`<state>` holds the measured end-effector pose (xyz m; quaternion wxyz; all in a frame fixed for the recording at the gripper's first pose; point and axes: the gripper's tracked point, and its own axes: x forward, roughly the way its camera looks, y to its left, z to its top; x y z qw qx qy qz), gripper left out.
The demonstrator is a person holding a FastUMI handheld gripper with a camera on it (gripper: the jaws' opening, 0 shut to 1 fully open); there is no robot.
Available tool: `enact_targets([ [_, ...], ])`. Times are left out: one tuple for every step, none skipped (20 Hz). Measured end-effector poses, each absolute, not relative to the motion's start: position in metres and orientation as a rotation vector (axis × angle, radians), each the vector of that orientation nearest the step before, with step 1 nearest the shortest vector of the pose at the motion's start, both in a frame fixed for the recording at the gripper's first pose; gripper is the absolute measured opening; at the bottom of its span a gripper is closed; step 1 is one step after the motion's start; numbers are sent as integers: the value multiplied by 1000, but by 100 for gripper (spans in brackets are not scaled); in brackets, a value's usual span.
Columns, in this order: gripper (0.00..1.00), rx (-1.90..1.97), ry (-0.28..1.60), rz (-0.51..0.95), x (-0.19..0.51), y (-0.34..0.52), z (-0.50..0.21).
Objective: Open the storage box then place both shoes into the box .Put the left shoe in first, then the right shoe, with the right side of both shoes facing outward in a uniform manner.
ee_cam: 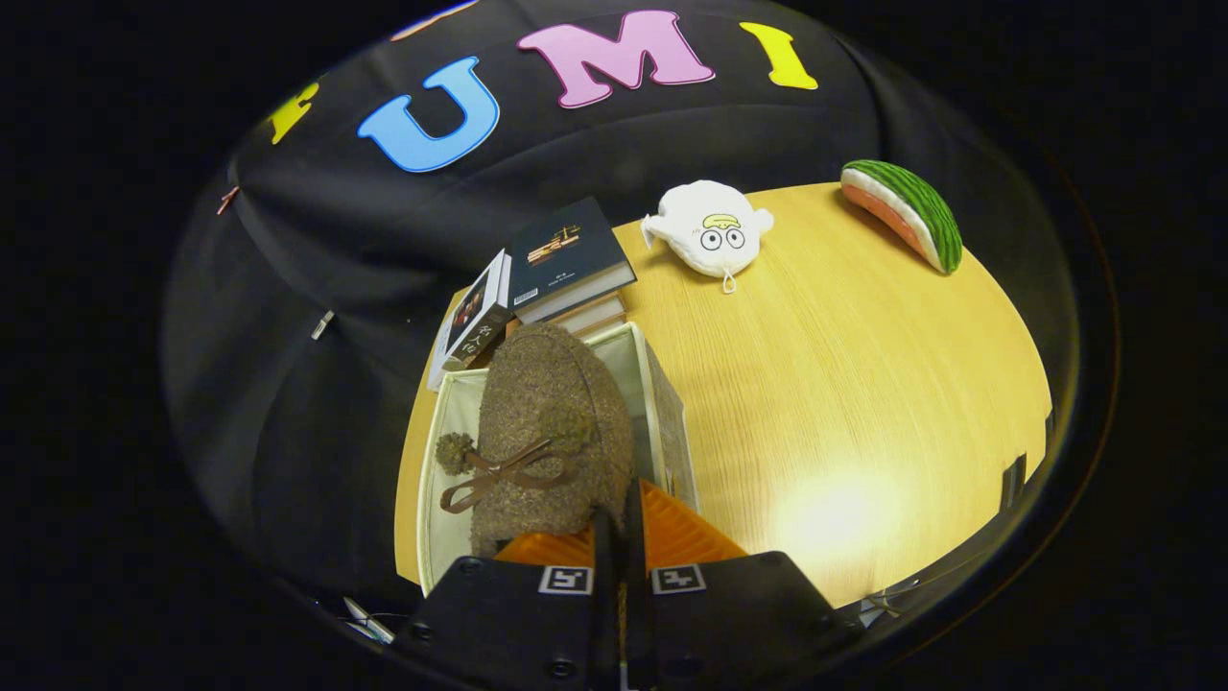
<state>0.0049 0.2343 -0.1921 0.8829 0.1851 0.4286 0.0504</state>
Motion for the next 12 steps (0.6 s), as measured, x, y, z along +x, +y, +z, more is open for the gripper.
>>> enact_targets([
  [13, 395, 902, 115, 4, 237, -192],
  [17, 409, 912, 131, 2, 241, -189],
  [25, 422, 909, 145, 1, 244, -183],
  [31, 425, 888, 166, -1, 245, -174],
  [48, 434, 847, 190, 2, 248, -161],
  [65, 433, 807, 209, 5, 246, -146],
  [82, 422, 772, 227, 6, 244, -132],
  [99, 402, 735, 229, 8, 235, -117],
  [99, 383, 692, 225, 11, 225, -102],
  [98, 368, 639, 216, 15, 212, -86],
  [98, 354, 583, 203, 18, 197, -69],
  [99, 336, 524, 183, 22, 179, -53],
])
